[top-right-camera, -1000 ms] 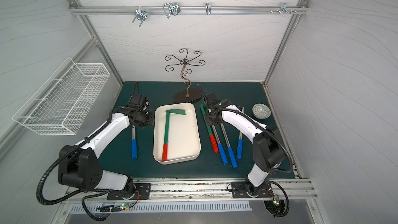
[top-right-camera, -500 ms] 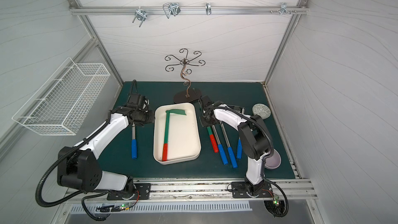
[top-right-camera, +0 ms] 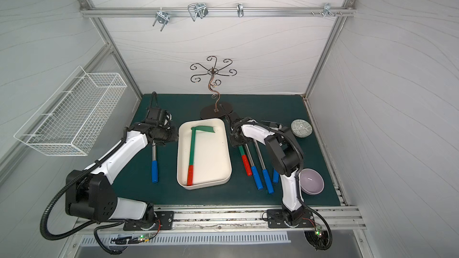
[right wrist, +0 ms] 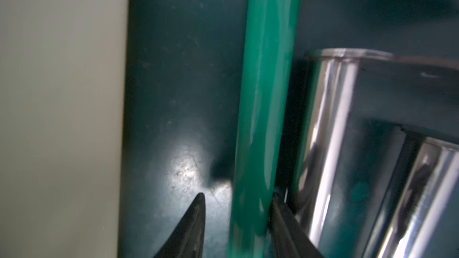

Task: Put the small hoe into the storage box
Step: Pick up the hoe from the center of the board.

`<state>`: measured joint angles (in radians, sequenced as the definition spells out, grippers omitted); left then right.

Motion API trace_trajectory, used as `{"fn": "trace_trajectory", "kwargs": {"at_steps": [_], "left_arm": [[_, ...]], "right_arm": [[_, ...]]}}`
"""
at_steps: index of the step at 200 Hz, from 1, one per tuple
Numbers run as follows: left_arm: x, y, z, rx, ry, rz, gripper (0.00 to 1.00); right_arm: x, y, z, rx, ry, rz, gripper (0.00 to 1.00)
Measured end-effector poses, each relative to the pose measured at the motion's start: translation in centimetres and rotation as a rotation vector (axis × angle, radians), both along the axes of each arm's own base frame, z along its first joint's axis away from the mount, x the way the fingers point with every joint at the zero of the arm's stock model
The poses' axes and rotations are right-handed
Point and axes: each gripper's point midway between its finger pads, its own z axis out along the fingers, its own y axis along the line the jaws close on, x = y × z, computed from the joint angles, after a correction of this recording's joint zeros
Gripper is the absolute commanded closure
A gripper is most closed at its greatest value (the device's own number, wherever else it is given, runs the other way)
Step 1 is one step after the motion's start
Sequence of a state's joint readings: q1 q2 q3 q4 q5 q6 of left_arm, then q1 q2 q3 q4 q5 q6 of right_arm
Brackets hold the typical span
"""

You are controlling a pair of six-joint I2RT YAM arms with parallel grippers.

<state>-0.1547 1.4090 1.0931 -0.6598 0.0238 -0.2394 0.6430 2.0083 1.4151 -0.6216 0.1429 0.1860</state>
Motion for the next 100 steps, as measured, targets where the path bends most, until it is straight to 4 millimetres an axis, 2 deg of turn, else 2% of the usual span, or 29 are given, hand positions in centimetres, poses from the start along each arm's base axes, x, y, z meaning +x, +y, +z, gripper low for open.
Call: {"fn": "trace_trajectory", "kwargs": {"at_steps": [15, 55, 78, 100], "left_arm": [[0.0, 0.0, 0.01, 0.0, 0.0, 0.0, 0.53], [0.01, 0.02, 0.02, -0.004, 0.0, 0.001, 0.53], [0.0, -0.04, 0.02, -0.009, 0.001, -0.001, 0.53], [0.0, -0.08, 0.03, -0.013, 0.001, -0.002, 0.53]], "right_arm": [[0.1, -0.12, -0.59, -0.013, 0.002, -0.002, 0.59], [0.64, 0.07, -0.53, -0.013, -0.018, 0.006, 0.87], [0.68, 0.07, -0.52, -0.017, -0.021, 0.016, 0.96], [0.55, -0.04, -0.24, -0.023, -0.021, 0.031, 0.99]]}}
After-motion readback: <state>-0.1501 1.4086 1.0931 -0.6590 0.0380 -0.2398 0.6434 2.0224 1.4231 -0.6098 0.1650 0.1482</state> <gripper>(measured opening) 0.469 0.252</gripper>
